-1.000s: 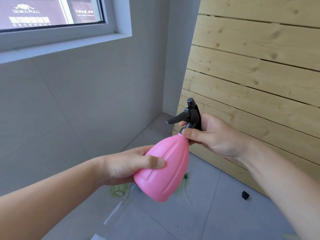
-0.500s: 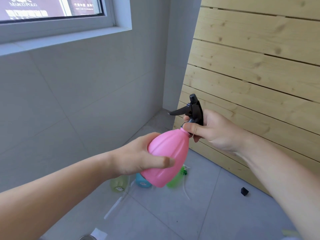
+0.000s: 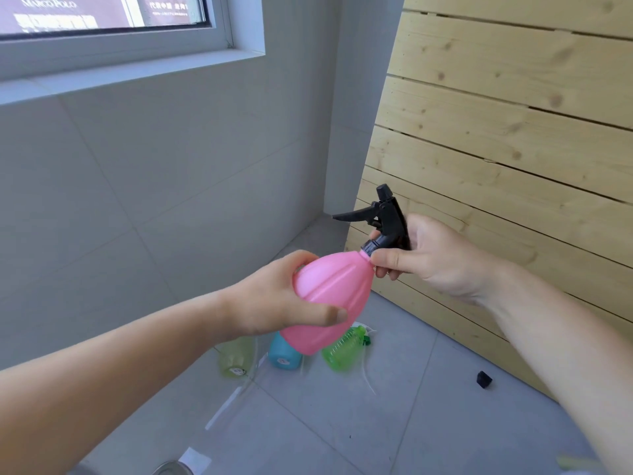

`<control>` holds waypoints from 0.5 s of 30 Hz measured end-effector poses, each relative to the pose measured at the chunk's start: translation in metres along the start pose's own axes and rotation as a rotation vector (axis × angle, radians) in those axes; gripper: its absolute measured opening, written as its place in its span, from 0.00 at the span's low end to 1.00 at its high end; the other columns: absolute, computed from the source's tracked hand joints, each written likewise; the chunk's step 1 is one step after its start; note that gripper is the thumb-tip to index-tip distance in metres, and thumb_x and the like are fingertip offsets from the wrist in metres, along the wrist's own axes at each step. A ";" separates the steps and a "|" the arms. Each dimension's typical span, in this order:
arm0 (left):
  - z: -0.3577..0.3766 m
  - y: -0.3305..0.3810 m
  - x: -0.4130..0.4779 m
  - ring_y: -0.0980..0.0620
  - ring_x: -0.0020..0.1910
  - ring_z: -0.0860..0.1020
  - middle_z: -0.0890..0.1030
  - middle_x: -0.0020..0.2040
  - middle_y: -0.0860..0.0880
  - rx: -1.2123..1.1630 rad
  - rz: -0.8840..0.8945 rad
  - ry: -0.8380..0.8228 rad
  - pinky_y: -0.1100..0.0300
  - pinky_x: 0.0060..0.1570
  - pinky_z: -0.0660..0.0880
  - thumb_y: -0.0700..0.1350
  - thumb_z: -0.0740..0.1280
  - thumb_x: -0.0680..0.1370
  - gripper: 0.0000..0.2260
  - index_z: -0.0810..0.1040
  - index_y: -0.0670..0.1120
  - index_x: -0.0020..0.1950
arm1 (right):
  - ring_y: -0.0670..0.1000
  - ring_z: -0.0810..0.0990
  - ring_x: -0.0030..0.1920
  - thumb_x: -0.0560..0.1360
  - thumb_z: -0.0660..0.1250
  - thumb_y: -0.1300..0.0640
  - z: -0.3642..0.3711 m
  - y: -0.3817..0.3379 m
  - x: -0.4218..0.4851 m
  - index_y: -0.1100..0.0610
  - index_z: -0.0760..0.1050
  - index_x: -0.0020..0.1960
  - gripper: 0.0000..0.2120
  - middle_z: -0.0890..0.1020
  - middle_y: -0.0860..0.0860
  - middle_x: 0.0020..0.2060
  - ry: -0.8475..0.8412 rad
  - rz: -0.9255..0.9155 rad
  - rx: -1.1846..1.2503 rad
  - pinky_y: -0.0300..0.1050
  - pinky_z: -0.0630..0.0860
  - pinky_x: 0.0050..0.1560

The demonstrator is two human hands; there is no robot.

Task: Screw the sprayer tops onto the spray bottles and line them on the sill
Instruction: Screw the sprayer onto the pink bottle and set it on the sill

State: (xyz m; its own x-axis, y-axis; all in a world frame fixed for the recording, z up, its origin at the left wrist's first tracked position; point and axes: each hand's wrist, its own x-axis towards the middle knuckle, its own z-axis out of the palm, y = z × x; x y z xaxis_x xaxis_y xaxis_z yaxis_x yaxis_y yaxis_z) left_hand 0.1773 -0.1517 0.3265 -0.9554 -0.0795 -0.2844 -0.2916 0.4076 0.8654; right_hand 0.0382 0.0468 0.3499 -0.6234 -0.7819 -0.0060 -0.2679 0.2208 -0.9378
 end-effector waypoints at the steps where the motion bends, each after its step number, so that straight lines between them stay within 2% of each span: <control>1: -0.002 0.000 0.000 0.57 0.48 0.85 0.83 0.54 0.53 -0.039 -0.004 -0.026 0.60 0.43 0.83 0.60 0.77 0.56 0.37 0.75 0.54 0.63 | 0.49 0.80 0.38 0.72 0.72 0.63 -0.004 -0.001 0.000 0.61 0.75 0.51 0.09 0.81 0.54 0.40 -0.029 -0.015 0.023 0.44 0.75 0.38; 4: -0.006 -0.003 -0.002 0.57 0.45 0.84 0.84 0.51 0.52 -0.137 -0.019 -0.130 0.62 0.42 0.81 0.60 0.76 0.59 0.33 0.76 0.51 0.61 | 0.49 0.80 0.46 0.71 0.70 0.64 -0.010 0.002 0.001 0.62 0.76 0.58 0.16 0.81 0.52 0.46 -0.098 -0.028 0.114 0.44 0.76 0.45; 6: -0.008 -0.007 -0.003 0.52 0.49 0.85 0.86 0.54 0.48 -0.226 -0.025 -0.221 0.58 0.46 0.82 0.59 0.74 0.62 0.32 0.77 0.51 0.65 | 0.50 0.80 0.53 0.71 0.69 0.67 -0.010 0.005 0.001 0.67 0.73 0.64 0.22 0.81 0.56 0.53 -0.136 -0.026 0.160 0.45 0.77 0.56; 7: -0.008 -0.008 -0.003 0.50 0.49 0.85 0.86 0.55 0.46 -0.281 -0.026 -0.263 0.57 0.46 0.82 0.58 0.73 0.63 0.32 0.77 0.52 0.66 | 0.50 0.81 0.55 0.71 0.69 0.68 -0.010 0.006 0.001 0.67 0.73 0.64 0.21 0.81 0.57 0.54 -0.149 -0.031 0.174 0.46 0.77 0.59; 10: -0.009 -0.010 -0.004 0.48 0.45 0.86 0.87 0.52 0.45 -0.405 -0.033 -0.304 0.60 0.42 0.82 0.57 0.72 0.64 0.27 0.81 0.53 0.62 | 0.48 0.81 0.53 0.73 0.68 0.72 -0.011 0.002 0.000 0.65 0.76 0.58 0.14 0.84 0.51 0.48 -0.199 -0.038 0.157 0.41 0.77 0.56; 12: -0.008 -0.010 -0.003 0.50 0.46 0.86 0.88 0.52 0.46 -0.348 -0.011 -0.273 0.61 0.42 0.82 0.58 0.72 0.64 0.28 0.81 0.52 0.62 | 0.47 0.81 0.51 0.74 0.67 0.74 -0.014 0.002 -0.001 0.65 0.76 0.57 0.13 0.84 0.49 0.47 -0.210 -0.017 0.138 0.38 0.76 0.52; 15: -0.010 -0.008 -0.002 0.54 0.47 0.86 0.87 0.51 0.51 -0.212 0.035 -0.223 0.62 0.43 0.81 0.59 0.73 0.63 0.31 0.79 0.50 0.64 | 0.47 0.80 0.48 0.73 0.69 0.70 -0.016 0.004 -0.003 0.64 0.75 0.58 0.14 0.82 0.50 0.46 -0.194 0.007 0.147 0.40 0.77 0.49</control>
State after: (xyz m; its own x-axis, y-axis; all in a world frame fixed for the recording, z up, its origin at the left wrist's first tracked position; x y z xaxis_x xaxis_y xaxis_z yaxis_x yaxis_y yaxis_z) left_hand 0.1809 -0.1636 0.3241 -0.9380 0.1425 -0.3159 -0.2840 0.2062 0.9364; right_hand 0.0272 0.0597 0.3518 -0.4680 -0.8813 -0.0661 -0.1457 0.1507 -0.9778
